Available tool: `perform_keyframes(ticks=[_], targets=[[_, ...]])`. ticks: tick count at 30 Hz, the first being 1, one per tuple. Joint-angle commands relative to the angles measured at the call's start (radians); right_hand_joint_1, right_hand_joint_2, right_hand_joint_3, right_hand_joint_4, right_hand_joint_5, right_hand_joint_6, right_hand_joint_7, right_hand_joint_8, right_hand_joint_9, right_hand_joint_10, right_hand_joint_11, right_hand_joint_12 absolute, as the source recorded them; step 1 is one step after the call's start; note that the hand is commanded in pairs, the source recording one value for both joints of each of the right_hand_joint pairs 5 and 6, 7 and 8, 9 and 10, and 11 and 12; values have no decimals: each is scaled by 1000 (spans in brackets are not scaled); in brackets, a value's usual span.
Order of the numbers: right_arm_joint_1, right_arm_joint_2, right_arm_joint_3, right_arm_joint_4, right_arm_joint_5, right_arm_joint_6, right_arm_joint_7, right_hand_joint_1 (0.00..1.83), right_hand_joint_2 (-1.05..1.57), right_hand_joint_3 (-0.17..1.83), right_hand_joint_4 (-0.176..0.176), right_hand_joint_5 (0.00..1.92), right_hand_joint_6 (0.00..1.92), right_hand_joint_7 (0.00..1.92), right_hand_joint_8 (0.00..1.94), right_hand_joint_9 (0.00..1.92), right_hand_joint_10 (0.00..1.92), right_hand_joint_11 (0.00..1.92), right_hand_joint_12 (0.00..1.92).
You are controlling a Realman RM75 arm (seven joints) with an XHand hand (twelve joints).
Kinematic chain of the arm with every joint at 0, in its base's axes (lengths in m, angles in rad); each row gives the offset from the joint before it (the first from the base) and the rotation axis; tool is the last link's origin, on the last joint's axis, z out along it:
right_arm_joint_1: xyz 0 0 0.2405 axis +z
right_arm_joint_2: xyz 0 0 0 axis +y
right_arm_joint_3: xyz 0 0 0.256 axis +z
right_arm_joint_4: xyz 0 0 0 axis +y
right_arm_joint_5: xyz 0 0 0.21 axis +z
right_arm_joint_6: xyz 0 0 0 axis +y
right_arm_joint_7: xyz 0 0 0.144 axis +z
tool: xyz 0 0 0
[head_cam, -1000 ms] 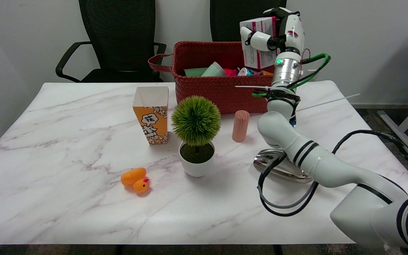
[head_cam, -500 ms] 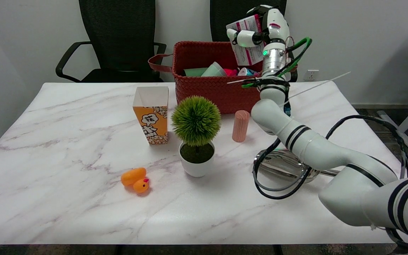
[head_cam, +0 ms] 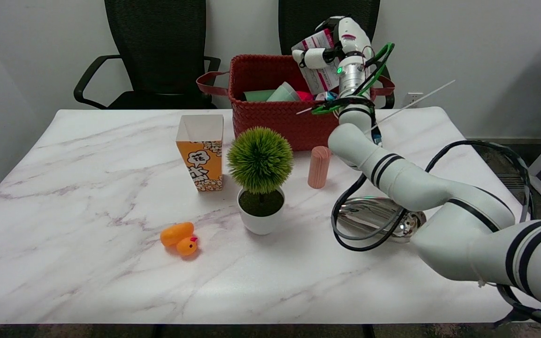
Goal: Place the white paper box into the brown storage basket.
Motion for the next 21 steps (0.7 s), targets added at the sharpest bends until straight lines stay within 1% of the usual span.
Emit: perform_keyframes(ticks=[1, 5, 7, 10, 11, 12, 13, 14, 15, 16, 17, 19, 20, 21], targets=[[65, -27, -6, -173, -28, -80, -1, 1097, 831, 586, 0, 965, 965, 1441, 1441, 1382, 1382, 1112, 1112], [69, -28, -9, -172, -28, -80, -3, 1093, 832, 577, 0, 957, 957, 1436, 1436, 1378, 1378, 1112, 1112], [69, -28, -10, -172, -24, -83, -3, 1119, 828, 573, 0, 951, 951, 1430, 1430, 1372, 1372, 1110, 1110], [64, -28, -10, -160, -21, -97, -3, 1119, 810, 576, 0, 945, 945, 1399, 1399, 1334, 1334, 1087, 1087], [62, -28, -8, -152, -18, -106, -3, 1117, 768, 593, 0, 920, 920, 1379, 1379, 1304, 1304, 1074, 1074], [58, -27, -3, -143, -16, -114, -3, 1116, 594, 684, 0, 733, 733, 1231, 1231, 1109, 1109, 951, 951], [55, -26, -2, -139, -16, -115, -3, 1116, 418, 769, 0, 596, 596, 1102, 1102, 906, 906, 845, 845], [53, -24, -2, -135, -16, -116, -3, 1111, 292, 775, 0, 546, 546, 1028, 1028, 815, 815, 808, 808], [50, -24, -2, -130, -16, -119, -3, 1103, 173, 742, 0, 446, 446, 923, 923, 758, 758, 774, 774], [48, -24, -1, -126, -16, -121, -3, 1092, 66, 683, 0, 321, 321, 843, 843, 711, 711, 747, 747], [46, -23, 1, -121, -15, -124, -3, 1081, -48, 596, 0, 174, 174, 814, 814, 667, 667, 715, 715], [41, -20, 1, -108, -14, -129, -3, 1069, -156, 450, 0, 14, 14, 790, 790, 611, 611, 657, 657], [38, -19, 3, -98, -14, -130, -4, 1058, -226, 342, 0, 0, 0, 608, 608, 565, 565, 590, 590], [35, -17, 6, -87, -14, -130, -4, 1049, -256, 248, 0, 0, 0, 584, 584, 543, 543, 558, 558]])
